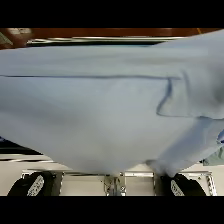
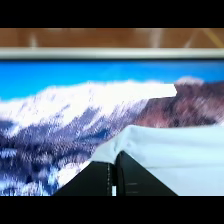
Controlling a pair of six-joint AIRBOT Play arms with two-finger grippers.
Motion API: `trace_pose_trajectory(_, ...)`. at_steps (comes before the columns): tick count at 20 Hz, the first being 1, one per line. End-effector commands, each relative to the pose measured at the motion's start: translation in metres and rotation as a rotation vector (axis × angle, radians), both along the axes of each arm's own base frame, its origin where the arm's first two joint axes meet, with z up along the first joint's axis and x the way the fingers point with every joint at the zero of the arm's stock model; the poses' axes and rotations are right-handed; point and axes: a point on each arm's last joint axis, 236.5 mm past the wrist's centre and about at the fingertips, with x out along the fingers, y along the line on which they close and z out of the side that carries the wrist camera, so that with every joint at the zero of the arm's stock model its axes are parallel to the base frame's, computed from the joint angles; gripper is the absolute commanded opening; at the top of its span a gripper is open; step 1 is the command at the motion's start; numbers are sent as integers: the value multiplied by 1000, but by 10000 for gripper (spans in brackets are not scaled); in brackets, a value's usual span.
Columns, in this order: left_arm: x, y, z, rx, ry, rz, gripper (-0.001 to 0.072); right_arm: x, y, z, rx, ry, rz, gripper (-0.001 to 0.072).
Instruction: Fold the shirts.
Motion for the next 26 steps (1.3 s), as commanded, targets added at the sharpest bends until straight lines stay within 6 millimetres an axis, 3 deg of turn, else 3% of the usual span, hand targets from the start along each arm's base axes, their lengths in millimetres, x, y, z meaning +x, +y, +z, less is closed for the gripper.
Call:
trace_pose_trajectory(1,17,18,-71,30,238,24,37,33,-6,-85,4,370,-15,60)
trace_pose_trajectory(5,58,33,-156,-30,472,43,37,105,-8,-212,33,783,-20,60)
trace_pose_trajectory(9,142,56,-223,-111,513,105,37,210,1,-321,140,864,-22,60)
trace_pose_trajectory(12,204,75,-275,-112,543,127,37,292,15,-363,293,762,-17,60)
trace_pose_trajectory(15,246,78,-333,-195,616,140,37,341,28,-383,476,678,-18,61)
trace_pose_trajectory(17,259,67,-375,-294,707,120,37,345,36,-411,526,741,-19,61)
trace_pose_trajectory(21,255,38,-451,-390,925,83,38,307,62,-495,541,1071,-21,61)
trace_pose_trajectory(22,249,30,-463,-408,983,72,39,301,69,-506,550,1114,-14,97)
trace_pose_trajectory(23,242,21,-473,-414,1032,49,60,298,75,-510,567,1139,-4,273)
trace_pose_trajectory(24,236,18,-477,-415,1063,37,194,298,78,-508,580,1138,3,563)
trace_pose_trajectory(25,232,19,-477,-415,1080,32,445,298,78,-502,581,1130,11,683)
trace_pose_trajectory(26,226,25,-474,-413,1101,28,668,296,73,-493,574,1123,21,683)
